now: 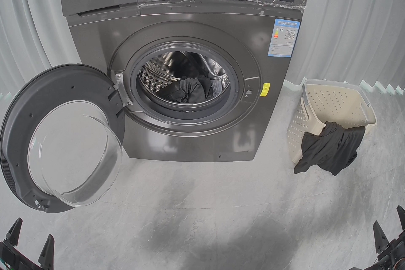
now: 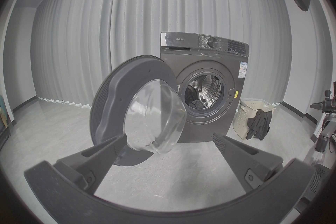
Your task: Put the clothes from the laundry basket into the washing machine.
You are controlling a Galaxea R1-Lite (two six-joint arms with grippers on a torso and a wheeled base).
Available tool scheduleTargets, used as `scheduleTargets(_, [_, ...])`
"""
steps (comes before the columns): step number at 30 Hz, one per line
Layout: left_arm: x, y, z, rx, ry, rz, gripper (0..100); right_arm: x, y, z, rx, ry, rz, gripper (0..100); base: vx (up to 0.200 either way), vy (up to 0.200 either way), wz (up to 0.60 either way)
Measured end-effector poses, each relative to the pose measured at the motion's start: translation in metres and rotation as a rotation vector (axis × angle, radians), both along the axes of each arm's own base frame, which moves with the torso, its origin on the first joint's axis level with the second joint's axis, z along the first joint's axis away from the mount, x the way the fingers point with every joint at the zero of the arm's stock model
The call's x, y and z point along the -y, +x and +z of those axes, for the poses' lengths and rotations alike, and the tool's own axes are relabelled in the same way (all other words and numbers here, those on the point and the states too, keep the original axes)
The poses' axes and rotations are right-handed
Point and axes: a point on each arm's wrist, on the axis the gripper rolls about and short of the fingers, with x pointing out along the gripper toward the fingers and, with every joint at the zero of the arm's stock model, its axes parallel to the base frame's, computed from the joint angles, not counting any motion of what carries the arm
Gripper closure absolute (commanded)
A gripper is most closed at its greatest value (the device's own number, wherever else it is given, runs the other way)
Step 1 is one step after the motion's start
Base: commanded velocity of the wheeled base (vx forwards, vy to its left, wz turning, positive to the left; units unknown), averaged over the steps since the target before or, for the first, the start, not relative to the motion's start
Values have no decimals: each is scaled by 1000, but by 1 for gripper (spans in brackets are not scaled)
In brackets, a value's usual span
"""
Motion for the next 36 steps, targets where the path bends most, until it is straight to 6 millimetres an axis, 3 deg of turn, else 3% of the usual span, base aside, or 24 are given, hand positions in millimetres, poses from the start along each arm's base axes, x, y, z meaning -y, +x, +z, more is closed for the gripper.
scheduleTargets(29, [0,0,0,-1,-12,2,0,0,0,0,-1,0,0,0,0,-200,0])
scheduleTargets(36, [0,0,0,-2,-14,2,0,0,0,0,-1,0,0,0,0,0,0])
